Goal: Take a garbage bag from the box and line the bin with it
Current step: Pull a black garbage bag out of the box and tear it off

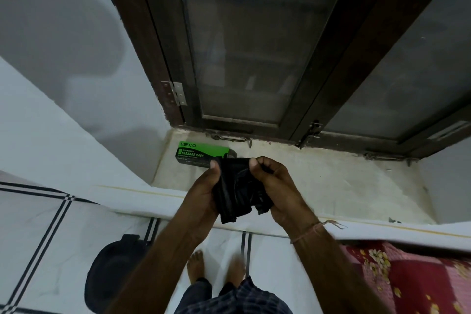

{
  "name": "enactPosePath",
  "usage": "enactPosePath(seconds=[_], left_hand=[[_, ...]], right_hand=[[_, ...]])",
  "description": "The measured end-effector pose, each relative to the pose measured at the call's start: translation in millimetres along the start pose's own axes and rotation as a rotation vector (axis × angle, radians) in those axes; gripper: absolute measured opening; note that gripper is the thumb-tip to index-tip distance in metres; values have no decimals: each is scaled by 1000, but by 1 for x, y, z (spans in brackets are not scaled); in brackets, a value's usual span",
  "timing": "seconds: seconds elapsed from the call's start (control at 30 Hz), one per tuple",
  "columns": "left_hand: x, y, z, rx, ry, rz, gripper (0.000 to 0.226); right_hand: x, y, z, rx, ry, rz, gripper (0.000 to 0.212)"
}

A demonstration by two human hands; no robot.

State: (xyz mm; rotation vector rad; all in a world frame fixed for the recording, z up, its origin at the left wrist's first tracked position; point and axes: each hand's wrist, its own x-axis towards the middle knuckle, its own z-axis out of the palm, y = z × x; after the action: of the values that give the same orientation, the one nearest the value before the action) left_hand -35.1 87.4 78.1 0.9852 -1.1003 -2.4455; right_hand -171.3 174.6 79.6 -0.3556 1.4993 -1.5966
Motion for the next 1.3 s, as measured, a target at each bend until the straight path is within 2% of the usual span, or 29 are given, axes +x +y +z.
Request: enactPosePath(seconds=[0.13,0.3,0.43,0.5,0.57,0.67,0.8,0.93,1.13,1.23,1.3], left_hand=[[1,-1,2,-36,6,-14,52],[2,-1,2,-19,2,-26,57],[3,2,3,-13,2,-13,56],[3,1,2,8,12,-4,53],[4,0,1,-13,27,-7,52],[6,-1,1,-77,28,-41,55],[6,-2,-3,15,-12,-13,56],[8,-1,-6,-23,2,-13,53],[8,0,1,-22,14,-11,47],[7,0,3,-22,14,-7,46],[7,0,4,-9,14,-9,49]], right_hand=[[5,4,-2,-21,28,-13,16],[8,4,0,-88,6,-30,28],[6,3,2,-8,-2,28,34],[3,-1,3,1,-63,57,39],[1,-4,4,-44,-113,43,33],[2,-3,4,-72,-67,20,19],[4,-1,-3,-48,-70,12,18],[8,3,-7,-26,-38,-7,13],[9,1,-1,7,-12,48,30],[4,-4,1,52,-71,96,41],[3,-5,3,40,-114,71,34]])
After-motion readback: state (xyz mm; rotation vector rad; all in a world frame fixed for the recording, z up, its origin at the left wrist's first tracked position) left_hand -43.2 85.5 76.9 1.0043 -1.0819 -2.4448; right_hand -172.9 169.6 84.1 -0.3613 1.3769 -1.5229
